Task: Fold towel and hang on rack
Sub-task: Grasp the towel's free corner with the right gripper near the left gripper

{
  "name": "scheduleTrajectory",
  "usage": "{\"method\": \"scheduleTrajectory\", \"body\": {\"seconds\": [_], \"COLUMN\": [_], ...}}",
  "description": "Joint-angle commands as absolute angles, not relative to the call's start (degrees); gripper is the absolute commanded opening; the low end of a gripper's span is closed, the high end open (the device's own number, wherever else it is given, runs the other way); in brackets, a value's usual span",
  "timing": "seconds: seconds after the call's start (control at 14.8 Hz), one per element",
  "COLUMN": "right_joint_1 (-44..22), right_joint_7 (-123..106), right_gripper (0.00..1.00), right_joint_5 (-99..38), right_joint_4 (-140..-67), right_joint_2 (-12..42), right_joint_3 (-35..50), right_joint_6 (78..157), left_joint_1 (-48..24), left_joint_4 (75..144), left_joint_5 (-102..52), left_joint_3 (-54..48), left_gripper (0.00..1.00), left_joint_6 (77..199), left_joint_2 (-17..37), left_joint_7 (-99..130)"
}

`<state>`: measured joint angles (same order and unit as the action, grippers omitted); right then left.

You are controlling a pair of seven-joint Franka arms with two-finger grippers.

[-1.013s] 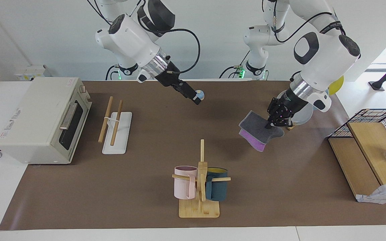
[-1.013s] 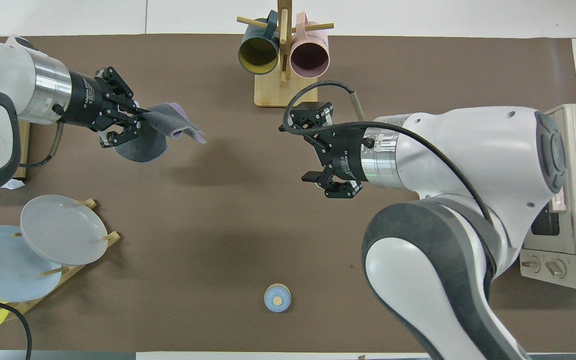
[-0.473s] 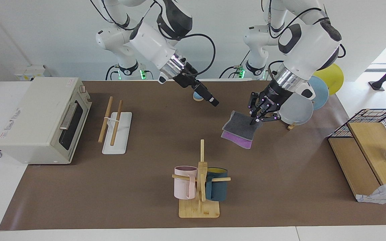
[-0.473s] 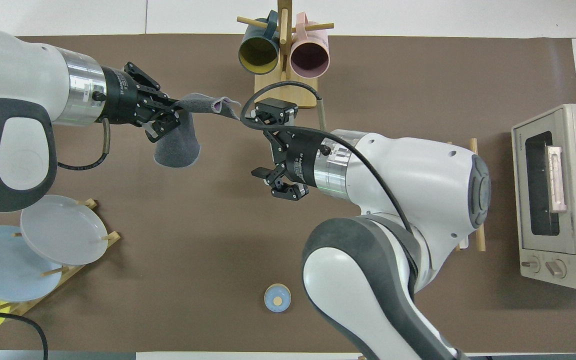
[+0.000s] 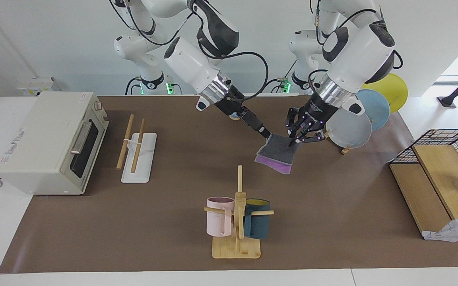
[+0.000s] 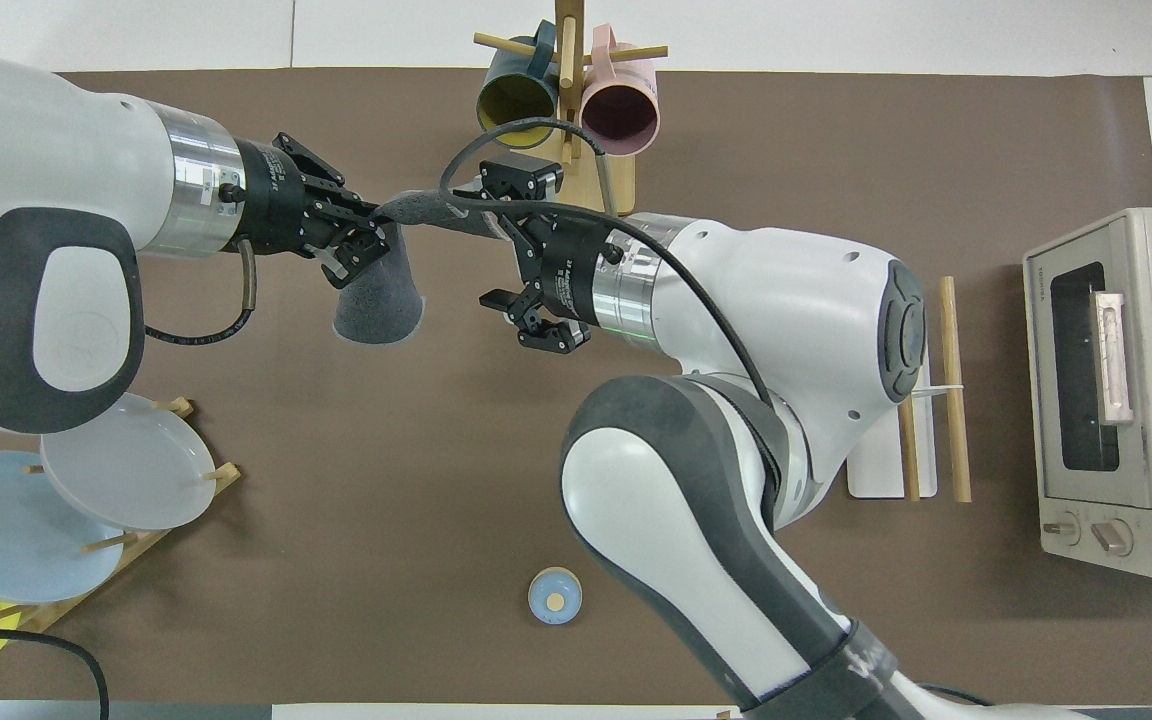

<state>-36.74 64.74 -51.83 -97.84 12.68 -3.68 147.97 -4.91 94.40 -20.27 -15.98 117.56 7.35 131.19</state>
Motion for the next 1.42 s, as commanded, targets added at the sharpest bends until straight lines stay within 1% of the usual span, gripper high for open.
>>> {"method": "scheduleTrajectory", "body": {"seconds": [0.0,0.2,0.41,0.47,0.54,0.61,0.68,0.74,0.81,1.01,1.08,1.35], "right_joint_1": [-35.59,-35.6,-35.6,-35.77,-35.95,-36.03,-36.04,-36.3,-36.47,-36.47,-36.65,-36.65], "right_joint_7": [62.4,62.4,62.31,62.31,62.4,62.66,62.67,62.67,62.67,62.14,62.14,61.79], "right_gripper": [1.0,1.0,1.0,1.0,1.0,1.0,1.0,0.98,0.8,0.09,0.0,0.0], "right_joint_5": [-53.44,-53.52,-53.44,-53.26,-53.17,-53.43,-53.44,-53.35,-53.35,-53.44,-53.35,-53.17], "right_joint_4": [-93.97,-93.96,-92.38,-90.98,-87.83,-85.45,-84.91,-84.82,-84.81,-85.25,-85.6,-87.27], "right_joint_2": [15.72,16.17,18.8,20.29,22.56,23.63,23.9,23.91,23.91,23.91,23.82,23.29], "right_joint_3": [-3.43,-3.43,-3.43,-3.43,-3.34,-3.34,-3.34,-3.34,-3.34,-3.25,-3.16,-3.08], "right_joint_6": [148.36,150.55,151.69,152.31,152.84,152.75,152.67,152.75,152.75,151.88,151.61,149.95], "left_joint_1": [-5.36,-5.45,-5.45,-5.45,-5.36,-5.45,-5.36,-5.36,-5.36,-5.45,-5.36,-5.36], "left_joint_4": [95.62,95.62,95.62,95.54,95.62,95.62,95.54,95.54,95.54,95.54,95.62,95.62], "left_joint_5": [-21.18,-21.18,-21.18,-21.18,-21.18,-21.18,-21.18,-21.18,-21.18,-21.18,-21.18,-21.18], "left_joint_3": [-15.47,-15.47,-15.47,-15.47,-15.47,-15.47,-15.47,-15.47,-15.47,-15.47,-15.47,-15.47], "left_gripper": [0.0,0.0,0.0,0.0,0.0,0.0,0.0,0.0,0.0,0.0,0.0,0.0], "left_joint_6": [118.39,118.48,118.48,118.48,118.48,118.48,118.48,118.48,118.48,118.48,118.48,118.48], "left_joint_2": [6.24,6.24,6.24,6.24,6.24,6.24,6.24,6.24,6.15,6.24,6.15,5.89], "left_joint_7": [132.01,132.36,132.45,132.45,132.45,132.45,132.54,132.63,132.8,132.89,133.15,133.59]}}
